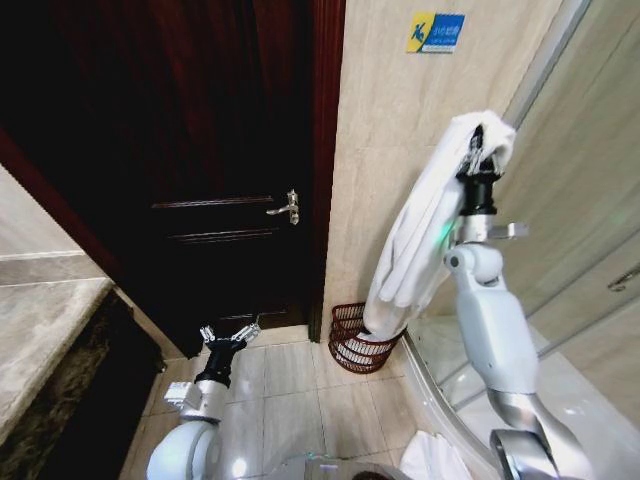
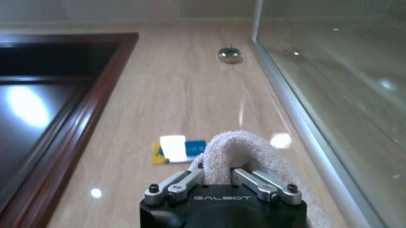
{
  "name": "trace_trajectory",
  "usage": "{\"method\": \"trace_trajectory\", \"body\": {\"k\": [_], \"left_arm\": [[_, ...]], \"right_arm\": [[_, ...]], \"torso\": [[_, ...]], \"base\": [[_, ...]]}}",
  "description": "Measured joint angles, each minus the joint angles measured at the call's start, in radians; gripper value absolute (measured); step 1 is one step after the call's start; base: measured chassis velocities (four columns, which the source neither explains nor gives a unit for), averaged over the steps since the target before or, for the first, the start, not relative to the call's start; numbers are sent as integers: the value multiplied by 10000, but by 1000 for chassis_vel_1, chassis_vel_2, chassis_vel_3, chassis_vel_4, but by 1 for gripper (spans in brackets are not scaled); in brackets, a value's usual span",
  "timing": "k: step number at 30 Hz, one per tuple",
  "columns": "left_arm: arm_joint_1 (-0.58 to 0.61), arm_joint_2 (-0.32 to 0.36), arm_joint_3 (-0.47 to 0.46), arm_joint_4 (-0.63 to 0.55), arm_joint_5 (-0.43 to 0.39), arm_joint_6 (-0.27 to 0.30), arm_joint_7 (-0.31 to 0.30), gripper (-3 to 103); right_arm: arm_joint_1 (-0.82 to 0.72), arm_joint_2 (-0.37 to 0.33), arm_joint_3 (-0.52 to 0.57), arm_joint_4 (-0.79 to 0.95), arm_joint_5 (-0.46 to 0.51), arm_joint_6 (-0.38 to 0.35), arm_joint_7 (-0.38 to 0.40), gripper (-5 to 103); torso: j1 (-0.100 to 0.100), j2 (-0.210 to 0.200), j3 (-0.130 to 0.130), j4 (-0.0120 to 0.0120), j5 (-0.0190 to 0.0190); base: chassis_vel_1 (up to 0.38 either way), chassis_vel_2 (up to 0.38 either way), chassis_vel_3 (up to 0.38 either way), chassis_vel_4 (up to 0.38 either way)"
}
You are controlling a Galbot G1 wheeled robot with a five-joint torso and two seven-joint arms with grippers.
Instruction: Discard the used towel into the hamper.
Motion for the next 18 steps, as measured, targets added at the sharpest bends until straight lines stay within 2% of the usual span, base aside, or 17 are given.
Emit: {"method": "trace_trajectory", "body": {"k": [4,9,18], "left_arm": [[0,2,0,0,0,0,0,100],[0,0,1,0,0,0,0,100],[0,0,1,0,0,0,0,100]], "right_arm": [[-651,-140,409,-74,-94,249,7,6],[-1023,-92,445,-366,-147,344,153,6],[-1235,357,39,-935,-501,585,155,6]], "torso": [[-1,1,0,-14,3],[0,1,0,-5,2],[-1,1,0,-4,-1]], "base": [[0,0,0,0],[0,0,0,0],[0,0,0,0]]}}
